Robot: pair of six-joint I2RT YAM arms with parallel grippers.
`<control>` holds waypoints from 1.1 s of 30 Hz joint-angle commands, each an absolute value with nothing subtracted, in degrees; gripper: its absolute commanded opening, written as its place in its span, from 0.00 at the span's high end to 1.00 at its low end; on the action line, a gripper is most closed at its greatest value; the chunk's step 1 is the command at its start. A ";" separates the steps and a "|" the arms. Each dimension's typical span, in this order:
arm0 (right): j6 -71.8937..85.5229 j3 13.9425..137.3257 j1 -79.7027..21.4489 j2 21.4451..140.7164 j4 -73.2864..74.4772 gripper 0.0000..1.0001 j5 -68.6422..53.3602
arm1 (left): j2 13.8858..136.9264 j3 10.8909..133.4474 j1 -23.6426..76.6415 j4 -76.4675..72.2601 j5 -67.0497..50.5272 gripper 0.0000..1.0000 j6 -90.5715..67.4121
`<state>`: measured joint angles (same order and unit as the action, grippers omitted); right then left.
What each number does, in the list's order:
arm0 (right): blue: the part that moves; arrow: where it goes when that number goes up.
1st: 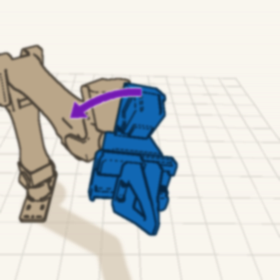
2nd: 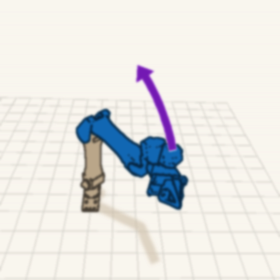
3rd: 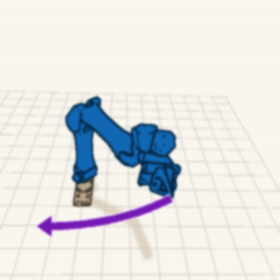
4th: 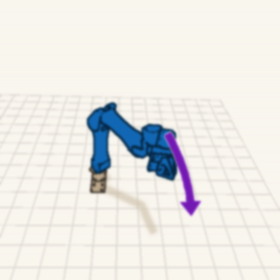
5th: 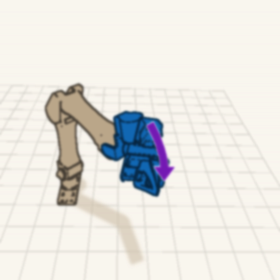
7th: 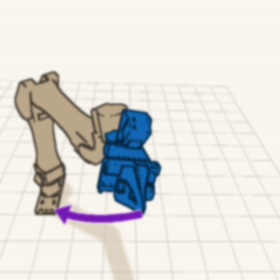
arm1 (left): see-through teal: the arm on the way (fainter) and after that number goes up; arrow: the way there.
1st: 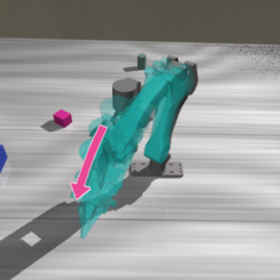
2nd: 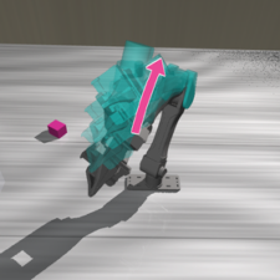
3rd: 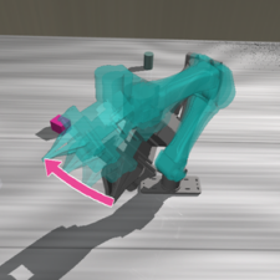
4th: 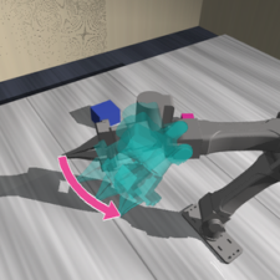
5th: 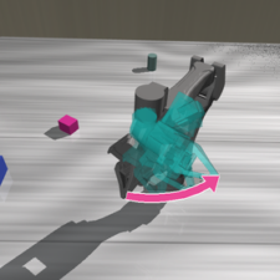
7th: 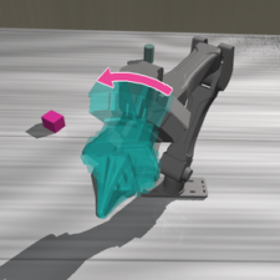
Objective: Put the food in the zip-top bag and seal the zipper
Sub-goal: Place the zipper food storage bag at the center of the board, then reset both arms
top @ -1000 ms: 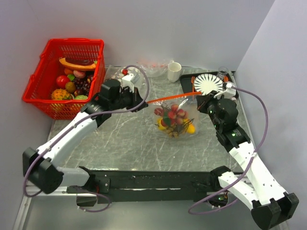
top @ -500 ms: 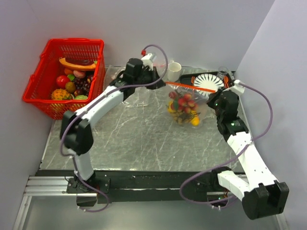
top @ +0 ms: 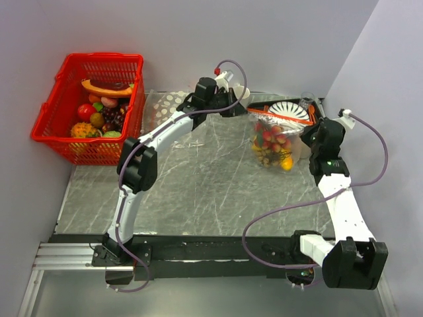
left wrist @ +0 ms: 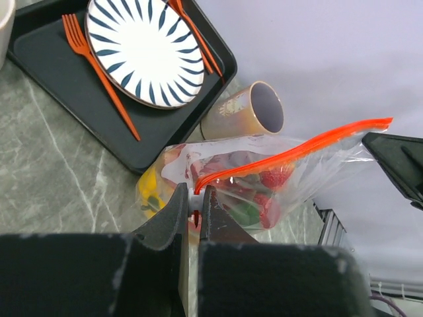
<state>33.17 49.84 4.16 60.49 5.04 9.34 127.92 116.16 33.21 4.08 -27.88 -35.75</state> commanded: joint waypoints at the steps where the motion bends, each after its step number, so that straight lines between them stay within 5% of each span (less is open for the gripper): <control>1: 34.19 52.03 5.71 60.73 0.79 0.98 11.95 | 126.83 117.60 32.61 -3.25 -27.51 0.95 -37.44; 7: 35.33 52.12 5.80 61.35 0.79 0.98 12.13 | 126.91 117.24 32.61 -5.18 -27.86 0.94 -38.14; 9: 35.25 52.21 5.80 61.26 0.79 0.95 12.74 | 126.91 117.68 32.70 -5.45 -28.82 0.85 -38.23; 10: 35.24 52.38 5.89 61.09 1.57 0.81 13.18 | 127.44 118.47 32.70 -4.84 -29.70 0.60 -37.80; 12: 34.37 54.05 5.89 60.91 3.07 0.61 13.27 | 127.70 121.10 32.78 -2.21 -29.97 0.39 -36.83; 13: 34.02 55.88 5.71 60.30 5.16 0.40 14.49 | 127.18 121.64 32.70 -0.11 -29.71 0.29 -35.78; 15: 33.75 57.39 5.71 59.33 7.02 0.34 15.90 | 125.60 122.08 32.69 2.98 -27.26 0.22 -34.46; 19: 32.43 61.42 5.36 55.82 11.41 0.02 17.32 | 117.19 121.29 32.61 9.13 -21.19 0.01 -29.55; 23: 31.64 64.60 1.43 53.71 16.51 0.00 20.90 | 107.42 114.81 32.61 12.30 -15.66 0.01 -26.98; 33: 34.79 57.84 -9.84 43.17 17.22 0.00 18.04 | 73.52 74.40 31.99 8.70 -5.89 0.01 -26.98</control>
<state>32.23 60.58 -7.64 46.63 16.08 20.16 81.14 84.27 32.38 9.47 -10.50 -28.29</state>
